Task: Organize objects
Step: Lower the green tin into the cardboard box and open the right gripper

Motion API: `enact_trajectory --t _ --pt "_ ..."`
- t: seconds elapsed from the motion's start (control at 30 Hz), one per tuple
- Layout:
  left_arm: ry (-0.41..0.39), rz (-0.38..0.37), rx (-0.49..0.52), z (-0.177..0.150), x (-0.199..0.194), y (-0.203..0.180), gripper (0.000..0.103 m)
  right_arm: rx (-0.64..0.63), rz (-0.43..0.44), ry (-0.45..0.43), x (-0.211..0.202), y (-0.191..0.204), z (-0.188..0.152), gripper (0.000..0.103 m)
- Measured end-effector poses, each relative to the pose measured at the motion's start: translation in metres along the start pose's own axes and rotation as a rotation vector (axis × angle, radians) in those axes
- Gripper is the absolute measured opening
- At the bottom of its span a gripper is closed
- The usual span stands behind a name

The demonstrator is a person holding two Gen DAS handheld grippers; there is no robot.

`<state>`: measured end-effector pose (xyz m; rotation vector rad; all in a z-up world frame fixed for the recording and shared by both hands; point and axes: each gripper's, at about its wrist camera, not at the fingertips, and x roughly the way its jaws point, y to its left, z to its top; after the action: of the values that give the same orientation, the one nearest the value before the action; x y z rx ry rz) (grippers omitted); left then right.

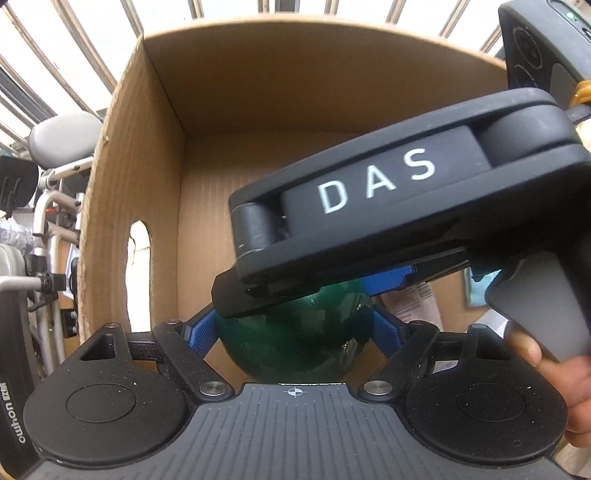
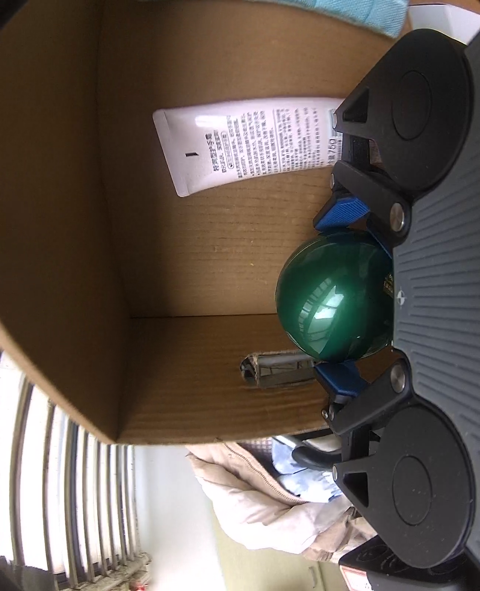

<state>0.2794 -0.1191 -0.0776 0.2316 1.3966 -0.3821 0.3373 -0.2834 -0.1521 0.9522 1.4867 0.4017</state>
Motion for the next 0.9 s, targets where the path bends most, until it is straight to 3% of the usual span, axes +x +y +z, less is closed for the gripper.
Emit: enact_trajectory --t 0.5,0.9 --pt "0.037 -0.015 0.009 -0.014 0.008 -0.002 0.083 -0.117 -0.092 -0.017 0.006 0.003 -0.003 0.082" --pt "-0.002 -0.022 -0.032 -0.021 -0.027 0.006 0.083 -0.100 -0.044 -0.052 -0.018 0.004 -0.006 0.086"
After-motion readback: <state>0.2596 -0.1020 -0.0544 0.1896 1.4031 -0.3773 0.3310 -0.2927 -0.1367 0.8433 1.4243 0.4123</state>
